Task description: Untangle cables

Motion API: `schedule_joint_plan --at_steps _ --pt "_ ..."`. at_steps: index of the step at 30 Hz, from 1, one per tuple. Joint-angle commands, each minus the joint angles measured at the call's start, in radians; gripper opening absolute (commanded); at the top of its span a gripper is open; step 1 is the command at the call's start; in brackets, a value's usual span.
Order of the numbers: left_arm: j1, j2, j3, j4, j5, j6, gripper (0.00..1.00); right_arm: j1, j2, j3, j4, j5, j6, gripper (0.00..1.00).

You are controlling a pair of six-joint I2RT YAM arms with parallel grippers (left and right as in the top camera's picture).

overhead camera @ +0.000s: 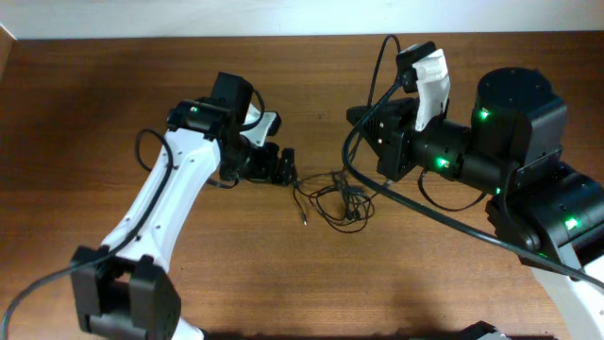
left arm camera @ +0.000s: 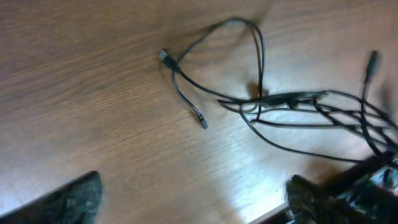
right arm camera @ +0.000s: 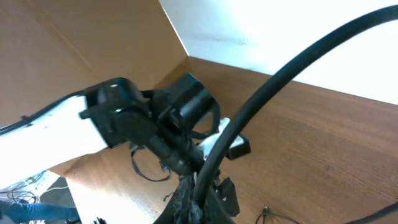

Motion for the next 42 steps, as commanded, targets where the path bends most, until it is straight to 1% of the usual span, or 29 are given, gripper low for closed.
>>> schedule_joint_plan --at_steps 1,3,4,5,6,8,10,11,13,14,16,17,18,20,21,23,24,26,31,34,35,36,37,39,41,42 --pt "-0.001 0.071 0.001 -0.031 0.177 0.332 0.77 -0.003 -0.008 0.018 -0.004 0.012 -0.014 0.04" --pt "-0.001 0.090 0.000 -0.035 0.214 0.381 0.79 -0.003 -0.008 0.018 -0.004 0.012 -0.014 0.04" --pt "-0.001 0.096 0.000 -0.032 0.212 0.401 0.82 -0.003 -0.008 0.018 -0.003 0.012 -0.014 0.04" --pt "-0.001 0.100 0.000 -0.031 0.211 0.415 0.87 -0.003 -0.009 0.018 -0.004 0.012 -0.014 0.04" --pt "-0.001 0.104 0.000 -0.031 0.211 0.418 0.88 -0.003 -0.009 0.018 -0.006 0.012 -0.014 0.04" --pt "-0.010 0.104 -0.014 -0.016 0.215 0.422 0.89 -0.003 -0.008 0.018 -0.006 0.012 -0.014 0.04" --pt "-0.030 0.105 -0.045 0.040 0.214 0.425 0.88 -0.003 -0.009 0.018 -0.006 0.012 -0.014 0.04" --pt "-0.046 0.105 -0.084 0.098 0.213 0.443 0.88 -0.003 -0.009 0.018 -0.006 0.012 -0.014 0.04" --pt "-0.060 0.105 -0.153 0.182 0.211 0.441 0.86 -0.003 -0.008 0.018 -0.011 0.012 -0.014 0.04" --pt "-0.069 0.106 -0.187 0.225 0.211 0.427 0.84 -0.003 -0.009 0.018 -0.015 0.012 -0.014 0.04" --pt "-0.081 0.107 -0.248 0.330 0.211 0.336 0.71 -0.003 -0.009 0.018 -0.016 0.012 -0.014 0.04" --pt "-0.087 0.107 -0.281 0.398 0.210 0.280 0.70 -0.003 -0.009 0.018 -0.016 0.012 -0.014 0.04" --pt "-0.089 0.107 -0.318 0.486 0.210 0.215 0.72 -0.003 -0.008 0.018 -0.016 0.012 -0.014 0.04" --pt "-0.090 0.107 -0.354 0.586 0.211 0.140 0.72 -0.003 -0.008 0.018 -0.018 0.012 -0.014 0.04" --pt "-0.090 0.107 -0.376 0.652 0.211 0.095 0.67 -0.003 -0.008 0.018 -0.019 0.012 -0.014 0.04" --pt "-0.090 0.108 -0.380 0.693 0.211 0.068 0.43 -0.003 -0.008 0.018 -0.019 0.012 -0.014 0.04" --pt "-0.090 0.108 -0.380 0.700 0.211 0.067 0.34 -0.003 -0.008 0.018 -0.019 0.012 -0.014 0.04" --pt "-0.090 0.108 -0.380 0.698 0.206 0.068 0.00 -0.003 -0.008 0.018 -0.019 0.012 -0.014 0.04" --pt "-0.048 0.084 -0.376 0.654 0.237 0.068 0.00 -0.003 -0.008 0.018 -0.024 0.012 -0.014 0.04" --pt "-0.041 0.081 -0.376 0.653 0.233 0.068 0.01 -0.003 -0.008 0.018 -0.027 0.012 -0.014 0.04" --pt "-0.042 0.081 -0.376 0.653 0.233 0.068 0.19 -0.003 -0.008 0.018 -0.026 0.012 -0.014 0.04" --pt "-0.047 0.081 -0.377 0.653 0.232 0.068 0.32 -0.003 -0.008 0.018 -0.027 0.012 -0.014 0.04" --pt "-0.054 0.081 -0.378 0.653 0.229 0.069 0.39 -0.003 -0.008 0.018 -0.027 0.012 -0.014 0.04" --pt "-0.076 0.081 -0.384 0.657 0.226 0.068 0.39 -0.003 -0.008 0.018 -0.030 0.012 -0.014 0.04" --pt "-0.110 0.085 -0.393 0.661 0.146 0.068 0.33 -0.003 -0.008 0.018 -0.035 0.012 -0.014 0.04" --pt "-0.128 0.094 -0.393 0.661 0.106 0.068 0.32 -0.003 -0.008 0.018 -0.036 0.012 -0.014 0.04"
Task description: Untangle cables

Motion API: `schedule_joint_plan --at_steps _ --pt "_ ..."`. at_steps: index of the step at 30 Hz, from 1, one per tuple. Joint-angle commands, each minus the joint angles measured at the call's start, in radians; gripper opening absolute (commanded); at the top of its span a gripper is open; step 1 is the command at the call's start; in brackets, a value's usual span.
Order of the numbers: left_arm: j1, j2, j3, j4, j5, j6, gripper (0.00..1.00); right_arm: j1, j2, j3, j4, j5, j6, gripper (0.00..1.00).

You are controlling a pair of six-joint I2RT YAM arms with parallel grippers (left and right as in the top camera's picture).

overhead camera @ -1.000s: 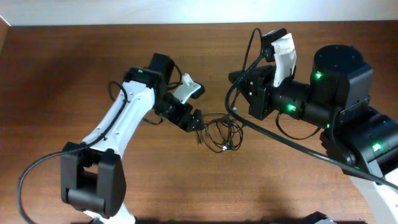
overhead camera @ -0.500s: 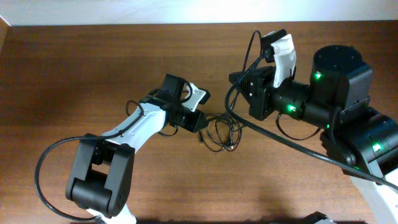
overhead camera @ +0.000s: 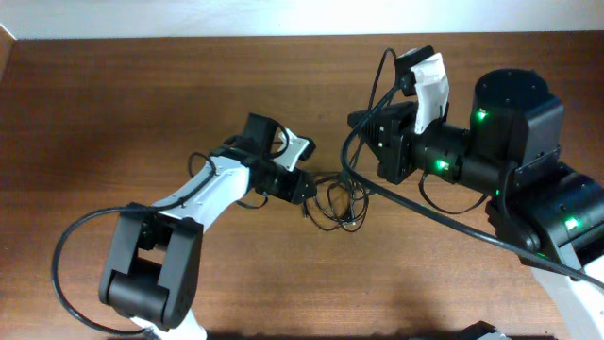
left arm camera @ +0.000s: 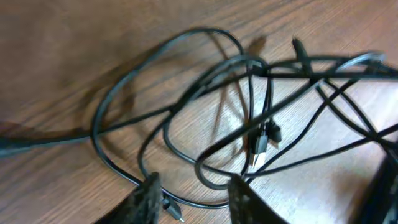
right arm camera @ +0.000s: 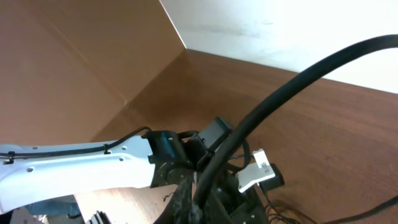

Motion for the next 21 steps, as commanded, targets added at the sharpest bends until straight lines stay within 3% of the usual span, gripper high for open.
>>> schedule_joint_plan --at_steps 1,4,5,6,10,14,17,21 --pt "-0.057 0.005 -0.016 0.012 -0.093 0.002 0.32 -0.003 -0.008 0.018 0.002 0.009 -0.011 0.04" --pt "-0.101 0.062 -0.016 0.080 -0.093 -0.022 0.33 -0.003 -0.008 0.018 0.000 0.009 -0.011 0.04" --pt "-0.109 0.075 -0.016 0.096 -0.093 -0.029 0.11 -0.003 -0.009 0.018 0.000 0.009 -0.011 0.04" --pt "-0.113 0.077 -0.016 0.100 -0.094 -0.029 0.00 -0.003 -0.009 0.018 0.000 0.009 -0.011 0.04" --pt "-0.061 0.027 0.012 0.034 -0.105 -0.029 0.00 -0.003 -0.010 0.018 -0.011 0.008 -0.032 0.04" --pt "0.113 -0.216 0.051 -0.083 -0.105 -0.030 0.00 -0.003 -0.010 0.018 -0.062 0.012 -0.105 0.04" --pt "0.239 -0.396 0.051 -0.105 -0.229 -0.159 0.00 -0.003 -0.010 0.018 -0.085 0.187 -0.072 0.04" --pt "0.366 -0.511 0.050 -0.209 -0.406 -0.290 0.00 -0.003 -0.011 0.020 -0.116 0.387 -0.023 0.04"
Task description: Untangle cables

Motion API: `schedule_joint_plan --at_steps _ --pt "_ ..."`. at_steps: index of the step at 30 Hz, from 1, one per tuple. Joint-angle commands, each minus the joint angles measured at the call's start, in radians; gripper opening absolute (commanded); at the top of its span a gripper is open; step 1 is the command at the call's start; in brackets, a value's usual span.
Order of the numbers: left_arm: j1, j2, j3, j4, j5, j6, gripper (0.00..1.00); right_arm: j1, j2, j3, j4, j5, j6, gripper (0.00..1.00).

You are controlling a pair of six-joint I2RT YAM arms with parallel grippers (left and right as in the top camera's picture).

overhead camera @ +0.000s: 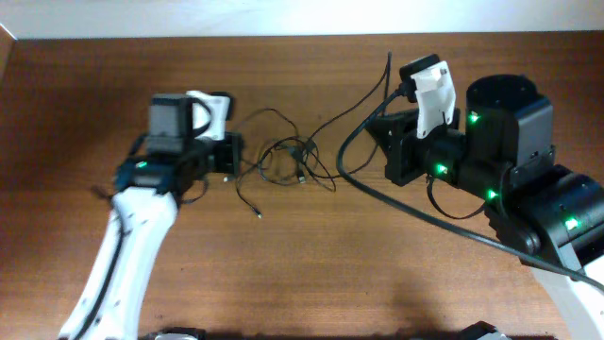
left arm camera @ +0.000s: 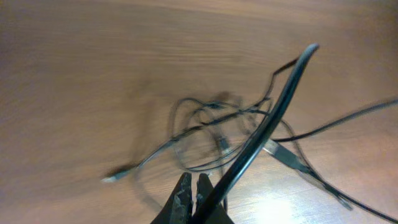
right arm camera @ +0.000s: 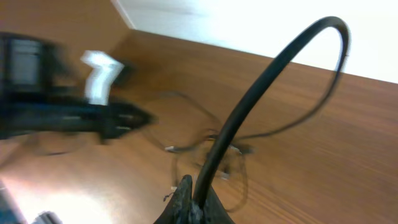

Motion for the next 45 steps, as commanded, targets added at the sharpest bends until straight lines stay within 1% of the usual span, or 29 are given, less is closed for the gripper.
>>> schedule_joint_plan --at_steps 1,4,6,7,8,9,13,15,17,19,21,26,29,31,38,42,45 --pt "0.078 -0.035 0.005 -0.071 -0.188 -0.146 0.00 -0.004 -0.011 0.032 0.005 0.185 0.056 0.04" --pt "0.122 -0.034 0.005 -0.127 -0.270 -0.174 0.00 -0.004 -0.011 0.107 0.000 0.190 0.056 0.04" --pt "0.159 -0.034 0.005 -0.156 -0.313 -0.177 0.00 -0.004 -0.011 0.160 -0.007 0.242 0.052 0.04" --pt "0.182 -0.034 0.005 -0.173 -0.325 -0.201 0.00 -0.003 -0.012 0.167 -0.008 0.270 0.048 0.04" --pt "0.207 -0.034 0.005 -0.190 -0.340 -0.224 0.00 -0.003 -0.011 0.167 -0.017 0.284 0.009 0.04" --pt "0.251 -0.034 0.005 -0.201 -0.339 -0.223 0.00 -0.003 0.000 0.167 -0.053 0.317 -0.009 0.04" --pt "0.330 -0.034 0.005 -0.219 -0.335 -0.227 0.00 -0.003 0.050 0.167 -0.208 0.505 -0.002 0.04" --pt "0.352 -0.034 0.005 -0.221 -0.335 -0.227 0.00 -0.004 0.087 0.167 -0.304 0.651 0.062 0.04" --pt "0.354 -0.034 0.005 -0.221 -0.335 -0.227 0.00 -0.011 0.116 0.167 -0.387 0.742 0.142 0.04" --pt "0.354 -0.034 0.005 -0.221 -0.334 -0.227 0.00 -0.050 0.143 0.166 -0.463 0.742 0.201 0.04" --pt "0.354 -0.034 0.005 -0.225 -0.335 -0.227 0.00 -0.105 0.176 0.152 -0.520 0.703 0.217 0.04" --pt "0.354 -0.034 0.005 -0.227 -0.334 -0.227 0.00 -0.281 0.288 0.123 -0.565 0.546 0.209 0.04" --pt "0.353 -0.034 0.000 -0.231 -0.306 -0.226 0.00 -0.357 0.369 0.123 -0.568 0.476 0.206 0.04" --pt "0.353 -0.033 -0.018 -0.224 -0.282 -0.226 0.00 -0.378 0.428 0.123 -0.568 0.472 0.206 0.04" --pt "0.353 -0.032 -0.056 -0.200 -0.237 -0.225 0.00 -0.378 0.628 0.122 -0.547 0.472 0.206 0.04" --pt "0.353 -0.032 -0.057 -0.200 -0.224 -0.225 0.00 -0.378 0.695 0.122 -0.513 0.471 0.187 0.04" --pt "0.353 -0.032 -0.057 -0.198 -0.222 -0.225 0.00 -0.378 0.724 0.121 -0.492 0.420 0.186 0.04"
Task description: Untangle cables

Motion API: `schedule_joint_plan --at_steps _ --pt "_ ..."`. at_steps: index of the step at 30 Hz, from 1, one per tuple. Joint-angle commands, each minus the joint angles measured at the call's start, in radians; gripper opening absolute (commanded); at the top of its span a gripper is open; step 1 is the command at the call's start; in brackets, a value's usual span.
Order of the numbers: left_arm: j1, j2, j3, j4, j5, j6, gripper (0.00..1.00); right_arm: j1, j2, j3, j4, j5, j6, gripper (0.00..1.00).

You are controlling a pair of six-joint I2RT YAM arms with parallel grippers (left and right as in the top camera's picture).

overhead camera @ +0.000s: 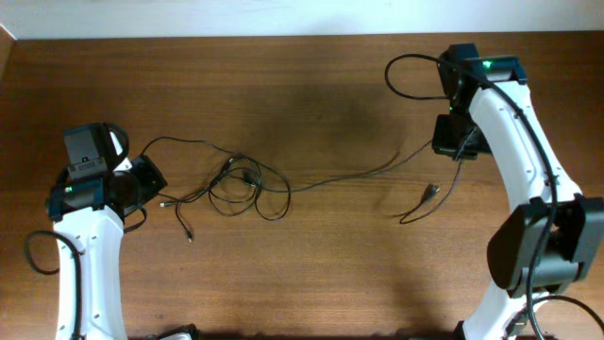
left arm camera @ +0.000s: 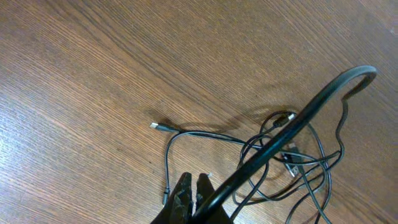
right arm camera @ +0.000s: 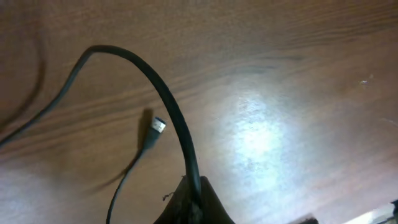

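Observation:
A loose knot of thin black cables point(overhead camera: 242, 185) lies on the wooden table left of centre, also in the left wrist view as the cable knot point(left arm camera: 291, 155). One long strand point(overhead camera: 351, 176) runs from it rightward to my right gripper point(overhead camera: 451, 147), which is shut on it. Its free plug point(overhead camera: 429, 194) lies just below; the plug point(right arm camera: 157, 127) also shows in the right wrist view. My left gripper point(overhead camera: 156, 179) is shut, and a strand arches from the knot to it. The left gripper point(left arm camera: 194, 184) and right gripper point(right arm camera: 194, 194) each show pressed-together fingers.
The thick black cable point(left arm camera: 292, 127) crossing the left wrist view and the thick black cable point(right arm camera: 168, 106) in the right wrist view are the arms' own leads. A loose cable end with a plug point(overhead camera: 187, 232) trails below the knot. The table's back edge point(overhead camera: 283, 36) meets a white wall.
Both arms have drawn apart: the left gripper is now far left, the right gripper far right. The knot lies further left and looser, with one strand stretched out across the table.
First the left gripper stood open beside a compact tangle at mid-table, with the right arm raised above it. Then the left gripper was at the tangle. Later both were shut, the tangle shifted left. Now the arms are wide apart and one strand is pulled out long.

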Motion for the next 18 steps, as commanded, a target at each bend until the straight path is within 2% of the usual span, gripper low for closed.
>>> schedule_joint_plan --at_steps 1,3,4,5,6,8,9,11,13,15,18 --pt "0.006 -0.006 -0.009 0.006 0.015 -0.013 0.00 -0.005 0.024 -0.007 0.006 -0.042 -0.007 0.05" --pt "0.006 -0.006 -0.009 0.006 0.015 -0.013 0.00 -0.006 0.027 -0.008 0.006 -0.042 -0.006 0.09" --pt "0.006 -0.006 -0.009 0.006 0.015 -0.013 0.00 -0.006 0.027 -0.008 0.007 -0.042 -0.007 0.26" --pt "0.006 -0.006 -0.009 0.006 0.015 -0.013 0.00 -0.006 0.027 -0.008 0.008 -0.047 -0.030 0.52" --pt "0.006 -0.006 -0.009 0.006 0.015 -0.013 0.00 -0.006 0.027 -0.008 0.012 -0.064 -0.054 0.64" --pt "0.006 -0.006 -0.009 0.009 0.015 -0.013 0.00 -0.006 0.027 -0.008 0.037 -0.156 -0.136 0.79" --pt "0.006 -0.006 -0.009 0.010 0.015 -0.013 0.00 -0.006 0.027 -0.008 0.047 -0.206 -0.171 0.83" --pt "0.006 -0.006 -0.009 0.010 0.016 -0.013 0.00 -0.005 0.028 -0.008 0.054 -0.280 -0.208 0.86" --pt "0.006 -0.006 -0.009 0.014 0.047 -0.002 0.00 -0.003 0.032 -0.015 0.055 -0.513 -0.299 0.86" --pt "0.006 -0.006 -0.009 0.020 0.060 -0.002 0.00 0.002 0.034 -0.044 0.063 -0.688 -0.299 0.86" --pt "0.006 -0.006 -0.009 0.021 0.060 -0.002 0.00 0.036 0.034 -0.099 0.100 -0.813 -0.299 0.85"
